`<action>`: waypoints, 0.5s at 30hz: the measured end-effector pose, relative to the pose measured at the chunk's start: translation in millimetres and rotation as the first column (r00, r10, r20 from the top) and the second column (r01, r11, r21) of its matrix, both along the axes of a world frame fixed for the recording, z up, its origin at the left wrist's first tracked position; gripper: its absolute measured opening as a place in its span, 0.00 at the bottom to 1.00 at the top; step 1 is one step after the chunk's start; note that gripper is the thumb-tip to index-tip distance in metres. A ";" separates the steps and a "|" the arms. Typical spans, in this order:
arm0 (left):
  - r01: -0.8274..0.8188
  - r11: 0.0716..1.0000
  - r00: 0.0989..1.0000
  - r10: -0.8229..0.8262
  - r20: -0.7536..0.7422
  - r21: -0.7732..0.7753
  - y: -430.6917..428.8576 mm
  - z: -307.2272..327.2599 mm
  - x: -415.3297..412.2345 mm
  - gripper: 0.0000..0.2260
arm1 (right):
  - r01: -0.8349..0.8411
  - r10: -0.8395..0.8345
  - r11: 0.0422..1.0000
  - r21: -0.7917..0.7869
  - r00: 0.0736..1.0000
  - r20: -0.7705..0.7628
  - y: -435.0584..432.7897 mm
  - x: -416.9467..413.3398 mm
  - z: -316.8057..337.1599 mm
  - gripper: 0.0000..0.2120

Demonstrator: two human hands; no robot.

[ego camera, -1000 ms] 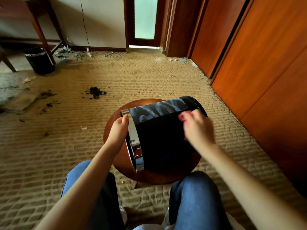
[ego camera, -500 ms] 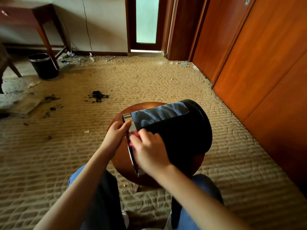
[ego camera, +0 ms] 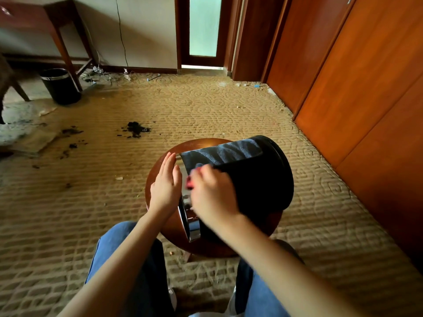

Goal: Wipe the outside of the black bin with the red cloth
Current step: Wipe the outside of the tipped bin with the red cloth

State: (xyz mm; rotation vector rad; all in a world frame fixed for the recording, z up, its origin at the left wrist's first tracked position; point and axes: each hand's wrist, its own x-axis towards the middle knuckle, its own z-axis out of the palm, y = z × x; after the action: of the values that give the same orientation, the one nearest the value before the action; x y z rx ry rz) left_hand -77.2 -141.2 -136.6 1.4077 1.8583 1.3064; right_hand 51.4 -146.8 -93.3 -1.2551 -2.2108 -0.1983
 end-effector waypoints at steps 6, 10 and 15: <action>0.032 0.999 0.998 -0.031 0.062 -0.012 6.3 1.5 -5.7 0.28 | 0.047 -0.044 0.995 -0.088 0.998 0.034 25.2 53.3 7.1 0.11; 0.026 1.000 0.996 -0.026 0.089 -0.005 3.3 2.6 1.9 0.29 | 0.456 -0.444 0.858 -0.237 0.890 0.104 64.4 144.0 23.1 0.12; 0.001 1.000 0.991 -0.001 0.131 -0.004 5.0 1.6 5.6 0.28 | 0.138 -0.138 0.990 -0.023 0.990 -0.002 31.7 58.2 0.2 0.09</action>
State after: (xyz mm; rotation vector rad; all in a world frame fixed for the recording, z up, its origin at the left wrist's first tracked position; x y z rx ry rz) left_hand -71.6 -136.1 -135.0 1.2886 1.7726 1.3603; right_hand 109.6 -115.1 -93.0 -1.4204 -2.1297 -0.2251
